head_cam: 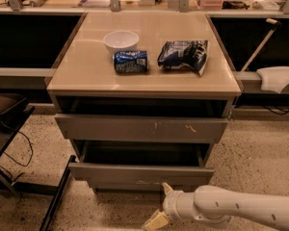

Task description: Close middle drawer

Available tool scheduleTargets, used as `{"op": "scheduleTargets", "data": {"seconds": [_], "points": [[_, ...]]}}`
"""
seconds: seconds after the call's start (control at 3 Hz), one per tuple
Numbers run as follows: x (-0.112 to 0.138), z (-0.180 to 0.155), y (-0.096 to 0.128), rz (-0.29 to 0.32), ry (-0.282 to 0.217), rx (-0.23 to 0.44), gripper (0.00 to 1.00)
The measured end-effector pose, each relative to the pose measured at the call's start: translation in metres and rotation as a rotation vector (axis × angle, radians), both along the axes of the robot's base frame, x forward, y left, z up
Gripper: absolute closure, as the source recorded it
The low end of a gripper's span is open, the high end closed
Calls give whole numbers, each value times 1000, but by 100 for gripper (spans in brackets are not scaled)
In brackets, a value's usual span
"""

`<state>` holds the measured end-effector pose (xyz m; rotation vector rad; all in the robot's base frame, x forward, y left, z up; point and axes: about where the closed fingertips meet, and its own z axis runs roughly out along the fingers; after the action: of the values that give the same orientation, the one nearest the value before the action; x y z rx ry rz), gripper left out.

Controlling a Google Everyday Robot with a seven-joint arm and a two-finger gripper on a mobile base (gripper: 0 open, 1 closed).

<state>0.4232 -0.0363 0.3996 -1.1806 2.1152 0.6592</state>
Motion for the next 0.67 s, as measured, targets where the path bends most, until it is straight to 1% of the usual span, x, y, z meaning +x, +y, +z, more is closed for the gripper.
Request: {"op": "scheduleTargets", "data": {"seconds": [0.33, 0.67], "points": [[0, 0, 0, 0, 0, 0, 0], [25, 2, -16, -41, -16, 25, 0]]}}
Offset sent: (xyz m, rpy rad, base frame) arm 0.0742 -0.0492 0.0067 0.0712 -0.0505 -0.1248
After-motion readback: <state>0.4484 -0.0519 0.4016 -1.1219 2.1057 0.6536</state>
